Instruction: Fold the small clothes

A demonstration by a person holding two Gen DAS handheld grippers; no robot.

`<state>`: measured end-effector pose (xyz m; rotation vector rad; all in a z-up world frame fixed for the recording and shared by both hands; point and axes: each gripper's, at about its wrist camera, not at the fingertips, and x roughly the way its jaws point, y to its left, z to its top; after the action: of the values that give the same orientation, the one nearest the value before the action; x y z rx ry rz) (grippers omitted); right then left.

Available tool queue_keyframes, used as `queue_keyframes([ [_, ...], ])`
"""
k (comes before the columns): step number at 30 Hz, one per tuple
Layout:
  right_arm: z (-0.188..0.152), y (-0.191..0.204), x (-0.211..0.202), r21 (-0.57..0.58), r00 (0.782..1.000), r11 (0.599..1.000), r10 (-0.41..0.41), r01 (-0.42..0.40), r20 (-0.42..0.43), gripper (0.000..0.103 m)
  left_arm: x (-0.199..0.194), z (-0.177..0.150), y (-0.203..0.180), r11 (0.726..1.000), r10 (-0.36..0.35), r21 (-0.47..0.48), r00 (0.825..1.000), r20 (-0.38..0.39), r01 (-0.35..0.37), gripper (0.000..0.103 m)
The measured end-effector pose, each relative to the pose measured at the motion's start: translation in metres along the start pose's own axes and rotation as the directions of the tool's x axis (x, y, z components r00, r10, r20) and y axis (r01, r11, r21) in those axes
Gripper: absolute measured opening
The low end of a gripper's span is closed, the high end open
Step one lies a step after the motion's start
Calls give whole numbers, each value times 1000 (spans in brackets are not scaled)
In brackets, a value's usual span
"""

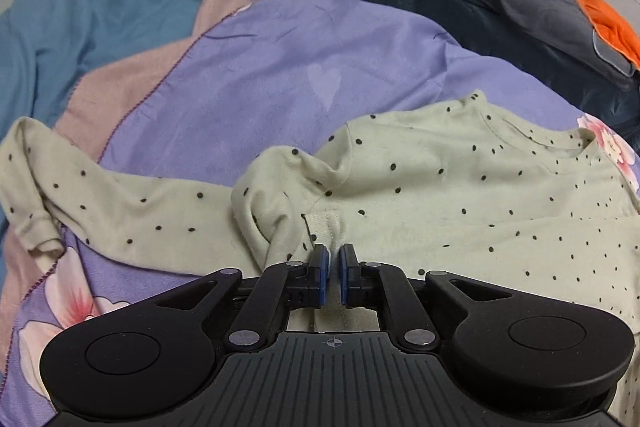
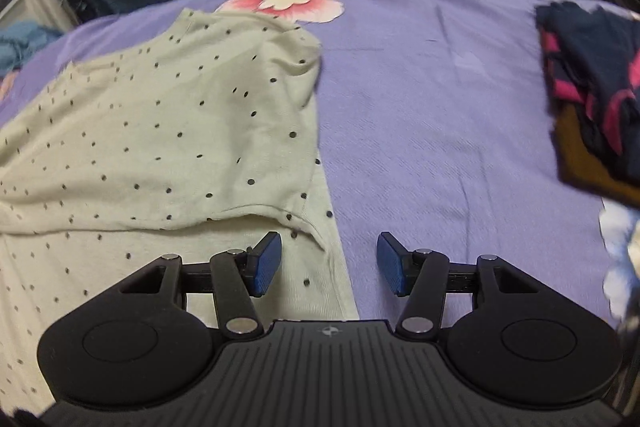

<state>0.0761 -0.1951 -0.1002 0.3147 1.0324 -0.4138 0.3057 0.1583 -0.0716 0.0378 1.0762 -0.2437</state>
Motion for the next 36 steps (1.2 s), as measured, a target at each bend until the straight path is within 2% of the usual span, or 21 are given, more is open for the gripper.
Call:
queue_keyframes([
  [3, 4, -8, 3, 43, 998, 997, -62, 62, 5, 56, 1, 3, 1, 1000, 1, 8, 1000, 20, -2, 44],
  [6, 2, -20, 7, 82, 996, 992, -93, 94, -6, 61, 7, 7, 7, 1000, 10, 15, 1000, 17, -10, 42],
  [8, -1, -26, 7, 96, 996, 991, -91, 91, -9, 67, 10, 9, 13, 1000, -5, 7, 1000, 0, 5, 42],
  [13, -1, -27, 1, 115, 996, 989, -87, 89, -21, 68, -9, 4, 20, 1000, -22, 18, 999, 25, 22, 42],
  [16, -6, -24, -14, 144, 997, 986, -80, 79, -3, 68, -18, 0, 25, 1000, 3, 31, 1000, 9, -3, 50],
  [17, -8, -21, -19, 141, 997, 987, -73, 72, 5, 68, -21, -3, 25, 999, 30, 43, 1000, 9, -30, 60],
  [18, -10, -19, -24, 137, 998, 989, -64, 61, 12, 68, -26, -6, 26, 996, 62, 56, 998, 14, -62, 78],
  [20, -13, -12, -34, 126, 999, 992, -34, 31, 26, 68, -38, -15, 29, 994, 88, 60, 995, 47, -90, 102],
  [22, -16, 0, -43, 94, 999, 996, 5, -9, 44, 70, -52, -26, 29, 998, 37, 51, 995, 96, -42, 103],
  [24, -20, 16, -46, 32, 998, 999, 39, -41, 49, 70, -56, -35, 22, 997, -21, 78, 996, 85, 14, 103],
  [26, -23, 29, -43, -6, 998, 999, 53, -52, 37, 70, -50, -42, 7, 990, -30, 136, 998, 62, 22, 103],
  [28, -27, 39, -39, -16, 997, 997, 71, -71, 14, 70, -36, -47, -3, 987, 12, 158, 999, 48, -20, 103],
  [31, -34, 50, -37, -32, 996, 996, 86, -86, -9, 71, -3, -53, 0, 985, 128, 124, 991, -41, -122, 103],
  [34, -41, 55, -38, -43, 995, 995, 87, -89, -42, 71, -16, -53, 10, 989, 116, 87, 993, 12, -117, 103],
  [36, -44, 54, -42, -48, 994, 994, 98, -101, -47, 76, -35, -52, 22, 984, 145, 91, 986, 76, -152, 103],
])
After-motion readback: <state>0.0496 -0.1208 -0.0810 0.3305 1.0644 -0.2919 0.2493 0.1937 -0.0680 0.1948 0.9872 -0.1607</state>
